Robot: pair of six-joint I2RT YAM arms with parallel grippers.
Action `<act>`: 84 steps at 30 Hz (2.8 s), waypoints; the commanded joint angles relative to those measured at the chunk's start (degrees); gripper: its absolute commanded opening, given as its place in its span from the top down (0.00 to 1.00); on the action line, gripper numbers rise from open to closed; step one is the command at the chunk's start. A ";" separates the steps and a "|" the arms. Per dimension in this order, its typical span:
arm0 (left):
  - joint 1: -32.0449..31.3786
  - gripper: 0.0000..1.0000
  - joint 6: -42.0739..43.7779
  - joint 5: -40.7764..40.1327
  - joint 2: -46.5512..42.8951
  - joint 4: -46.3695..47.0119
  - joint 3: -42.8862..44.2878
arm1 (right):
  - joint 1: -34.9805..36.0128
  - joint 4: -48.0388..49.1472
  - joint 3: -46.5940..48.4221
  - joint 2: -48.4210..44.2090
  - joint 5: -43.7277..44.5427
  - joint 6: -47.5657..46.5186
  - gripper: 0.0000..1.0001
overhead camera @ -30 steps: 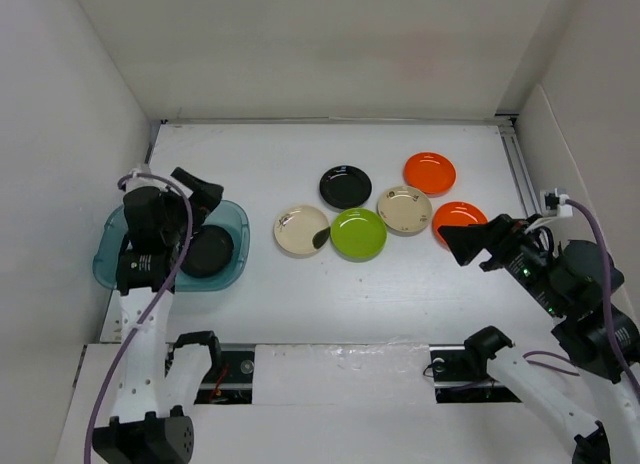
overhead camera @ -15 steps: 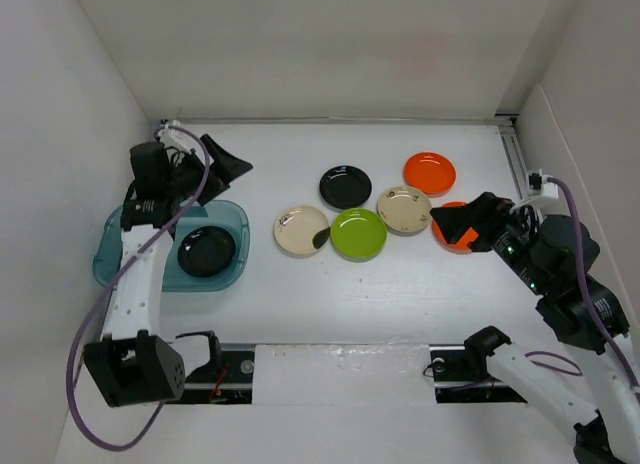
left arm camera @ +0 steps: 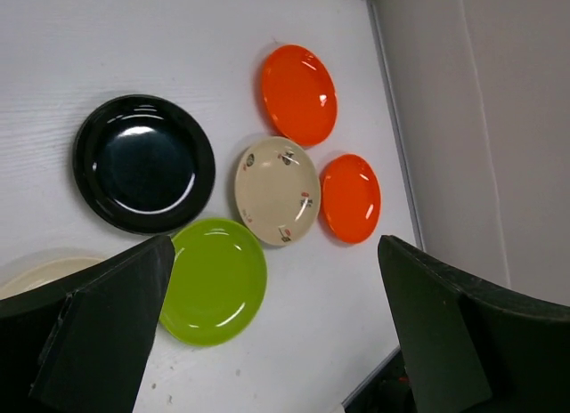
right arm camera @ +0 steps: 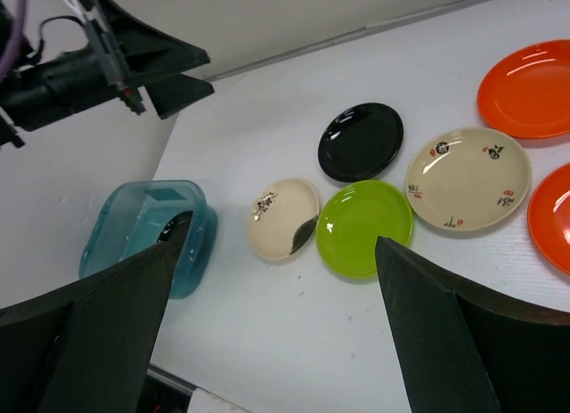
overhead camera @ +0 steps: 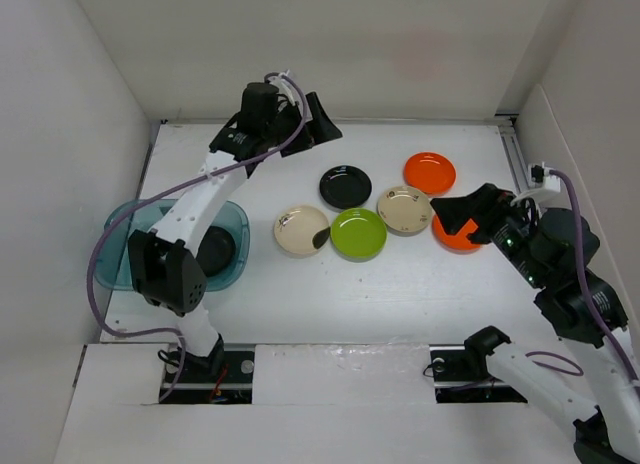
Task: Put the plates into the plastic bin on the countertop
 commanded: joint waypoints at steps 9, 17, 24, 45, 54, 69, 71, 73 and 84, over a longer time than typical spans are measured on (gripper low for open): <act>3.69 0.00 -0.19 -2.58 18.31 2.73 8.05 | -0.35 2.72 -2.30 -4.80 -4.97 0.32 0.00; 4.92 0.09 0.43 3.92 27.36 6.16 6.48 | -0.35 3.25 -3.44 -5.33 -7.43 -0.82 0.00; 3.87 0.21 0.43 4.81 31.23 8.35 4.63 | -0.35 3.25 -4.67 -5.33 -8.57 -0.83 0.00; 4.66 1.00 -2.20 7.71 36.79 9.75 6.66 | -0.35 3.25 -4.15 -7.44 -8.57 -0.83 0.00; 9.40 1.00 -5.72 -2.91 15.62 6.25 1.76 | -0.35 2.20 -4.15 -7.97 -8.57 -0.83 0.00; 32.43 1.00 -12.14 -24.61 -33.79 -5.78 -38.34 | 0.18 -1.06 -0.20 -9.02 -12.70 -3.89 0.00; 32.43 1.00 -12.66 -28.23 -37.74 -7.99 -41.31 | 0.18 -1.06 -0.19 -9.02 -14.36 -4.42 0.00; 32.43 1.00 -13.55 -31.12 -39.42 -9.92 -43.17 | 0.18 -0.53 -0.19 -8.50 -14.90 -4.43 0.00; 32.43 1.00 -16.80 -37.47 -45.05 -12.84 -52.84 | 0.18 -1.67 0.95 -10.16 -17.10 -5.66 0.00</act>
